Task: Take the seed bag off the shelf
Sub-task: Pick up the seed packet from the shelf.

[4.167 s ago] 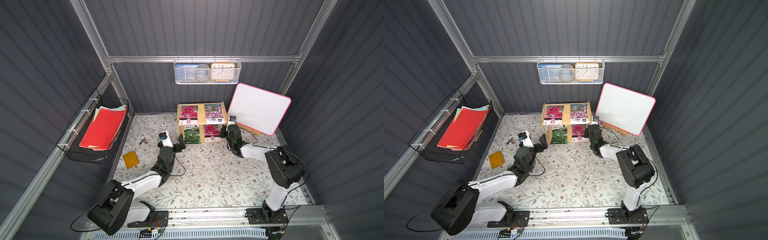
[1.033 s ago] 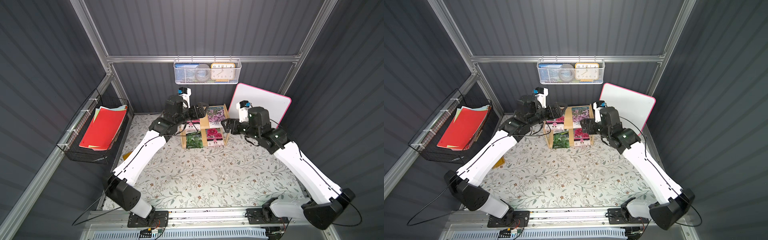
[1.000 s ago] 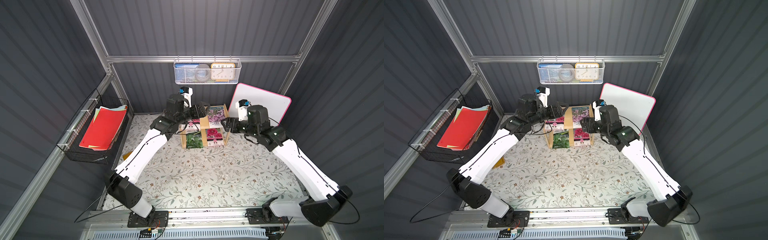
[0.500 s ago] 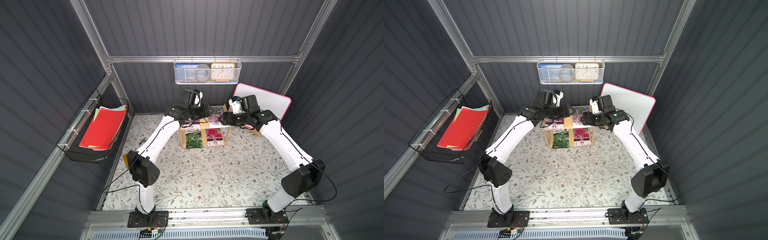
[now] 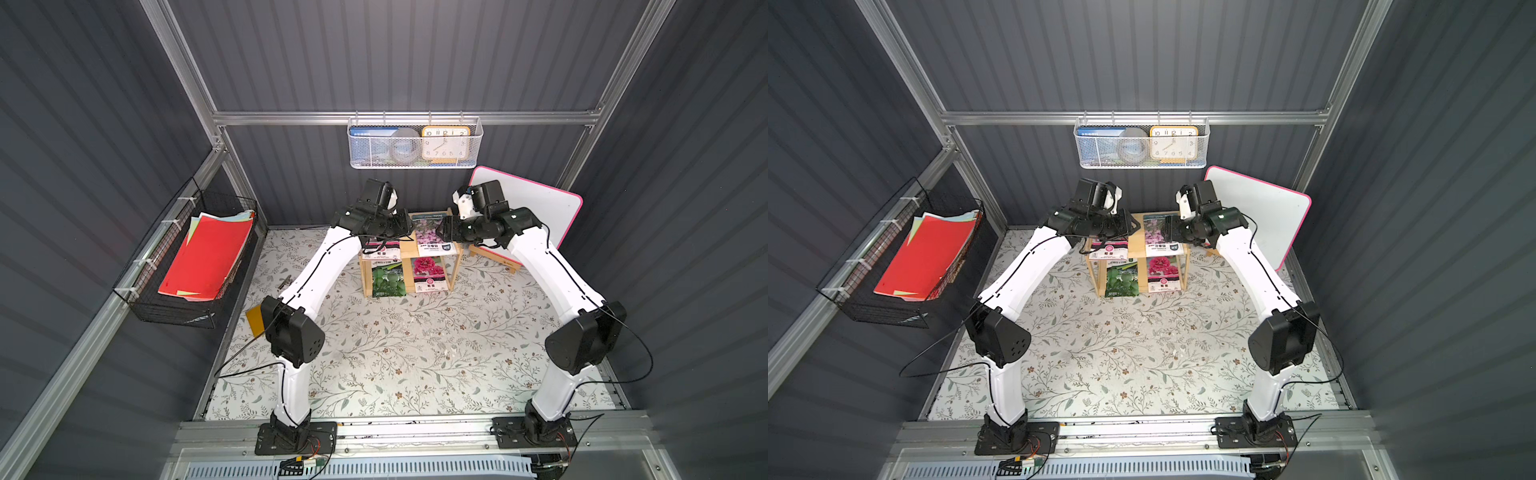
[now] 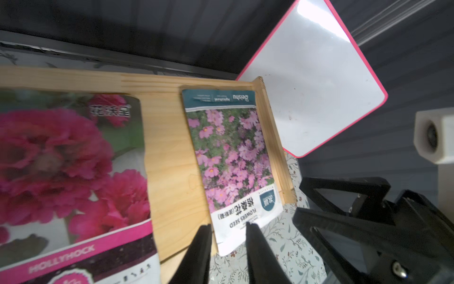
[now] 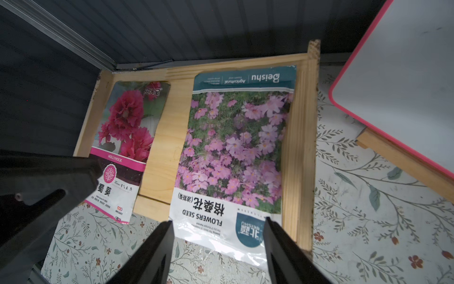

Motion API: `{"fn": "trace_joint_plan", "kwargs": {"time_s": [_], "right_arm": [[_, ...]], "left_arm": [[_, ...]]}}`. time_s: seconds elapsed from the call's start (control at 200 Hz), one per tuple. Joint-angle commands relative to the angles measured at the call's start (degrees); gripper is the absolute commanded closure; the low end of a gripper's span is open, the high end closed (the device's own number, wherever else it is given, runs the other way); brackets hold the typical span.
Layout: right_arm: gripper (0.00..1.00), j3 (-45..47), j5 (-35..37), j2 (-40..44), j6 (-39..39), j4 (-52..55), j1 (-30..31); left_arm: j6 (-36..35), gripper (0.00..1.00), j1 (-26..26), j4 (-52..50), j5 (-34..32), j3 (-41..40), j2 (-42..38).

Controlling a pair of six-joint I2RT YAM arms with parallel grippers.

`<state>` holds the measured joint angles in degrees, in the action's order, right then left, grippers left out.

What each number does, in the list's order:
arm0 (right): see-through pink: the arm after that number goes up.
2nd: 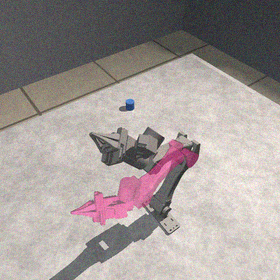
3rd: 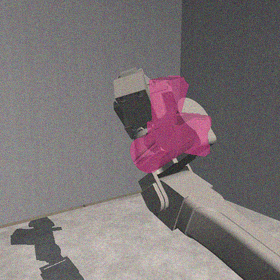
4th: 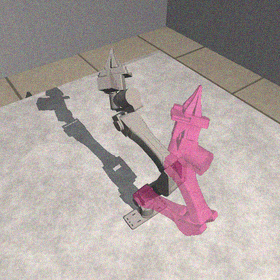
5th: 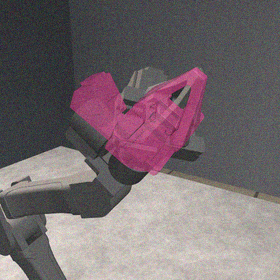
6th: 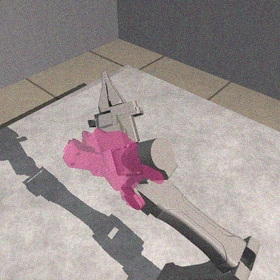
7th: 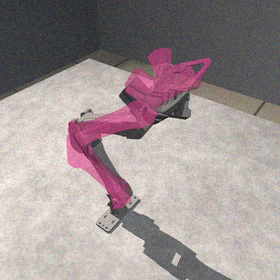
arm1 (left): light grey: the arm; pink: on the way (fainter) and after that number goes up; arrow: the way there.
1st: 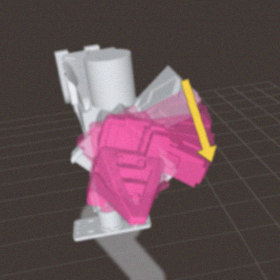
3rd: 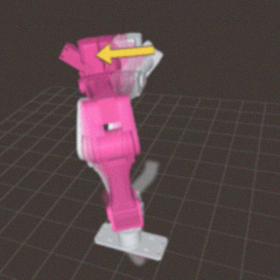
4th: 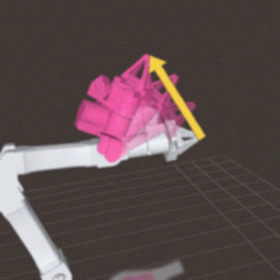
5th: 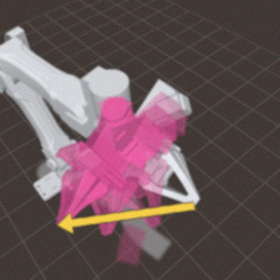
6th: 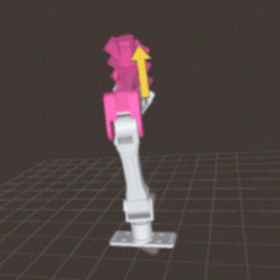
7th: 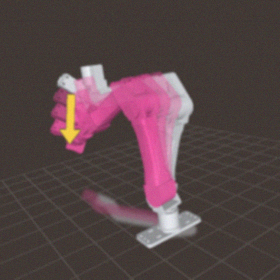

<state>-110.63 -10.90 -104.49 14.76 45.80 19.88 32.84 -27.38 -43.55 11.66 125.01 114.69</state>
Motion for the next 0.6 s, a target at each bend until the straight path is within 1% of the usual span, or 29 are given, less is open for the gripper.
{"fn": "trace_joint_plan", "kwargs": {"time_s": [0.0,0.05,0.115,0.155,0.21,0.305,0.37,0.48,0.595], "right_arm": [[0.34,-0.99,0.88,-0.74,0.79,0.69,0.06],[0.35,-0.99,0.88,-0.87,0.88,0.52,0.07],[0.34,-0.91,0.77,-1.15,0.89,0.43,0.16],[0.34,-0.95,0.69,-1.32,0.80,0.43,0.16],[0.34,-0.99,0.60,-1.61,0.66,0.43,0.25],[0.33,-1.07,1.00,-2.01,0.47,0.46,0.18],[0.33,-1.34,1.56,-2.49,0.34,0.86,0.25],[0.33,-1.84,2.13,-2.90,0.18,1.13,0.22],[0.33,-2.53,2.67,-3.41,0.18,1.55,0.33]], "left_arm": [[-1.43,0.70,0.38,-2.71,-12.78,-0.19,-3.30],[-1.98,0.70,0.61,-4.15,-18.87,0.51,-4.44],[-2.12,0.70,1.52,-5.83,-23.79,0.08,-5.97],[-2.17,0.70,2.54,-6.19,-25.07,-1.25,-7.16],[-1.91,0.70,4.31,-5.40,-25.23,-4.64,-9.23],[-1.81,0.69,7.50,-0.30,-20.04,-11.80,-12.92],[-1.81,0.70,7.95,2.34,-17.39,-13.84,-13.62],[-3.66,0.72,7.89,5.33,-11.93,-12.80,-12.57],[-3.66,0.76,7.60,7.17,-1.91,-9.21,-10.46]]}}
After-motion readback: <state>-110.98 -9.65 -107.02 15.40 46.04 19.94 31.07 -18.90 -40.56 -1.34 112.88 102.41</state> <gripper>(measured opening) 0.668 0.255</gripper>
